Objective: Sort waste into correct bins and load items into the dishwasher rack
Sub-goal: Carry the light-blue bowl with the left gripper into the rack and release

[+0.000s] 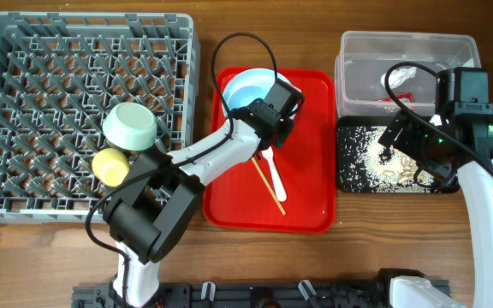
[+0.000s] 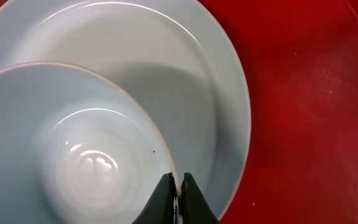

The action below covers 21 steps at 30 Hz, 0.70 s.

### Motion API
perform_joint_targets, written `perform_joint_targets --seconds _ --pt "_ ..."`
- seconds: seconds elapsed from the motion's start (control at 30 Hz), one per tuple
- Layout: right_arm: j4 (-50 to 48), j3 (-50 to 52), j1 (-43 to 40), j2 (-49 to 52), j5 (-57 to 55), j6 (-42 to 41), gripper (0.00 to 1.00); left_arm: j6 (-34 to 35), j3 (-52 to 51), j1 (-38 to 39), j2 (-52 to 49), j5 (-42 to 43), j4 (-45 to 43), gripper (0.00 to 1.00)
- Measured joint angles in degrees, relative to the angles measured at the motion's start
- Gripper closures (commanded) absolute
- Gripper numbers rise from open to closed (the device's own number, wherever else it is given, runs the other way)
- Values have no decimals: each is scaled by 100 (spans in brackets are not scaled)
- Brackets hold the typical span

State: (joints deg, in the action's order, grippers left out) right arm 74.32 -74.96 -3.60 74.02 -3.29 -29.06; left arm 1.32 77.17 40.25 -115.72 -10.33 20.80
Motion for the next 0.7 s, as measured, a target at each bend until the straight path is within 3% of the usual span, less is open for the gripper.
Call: perform_joint_targets --seconds 0.27,0.47,0.7 --pt "4 0 0 0 0 0 0 4 -7 -2 317 -55 175 96" --pt "7 0 0 0 0 0 0 28 -7 -70 1150 -7 415 96" --pt "9 0 0 0 0 0 0 96 -7 -863 2264 557 496 96"
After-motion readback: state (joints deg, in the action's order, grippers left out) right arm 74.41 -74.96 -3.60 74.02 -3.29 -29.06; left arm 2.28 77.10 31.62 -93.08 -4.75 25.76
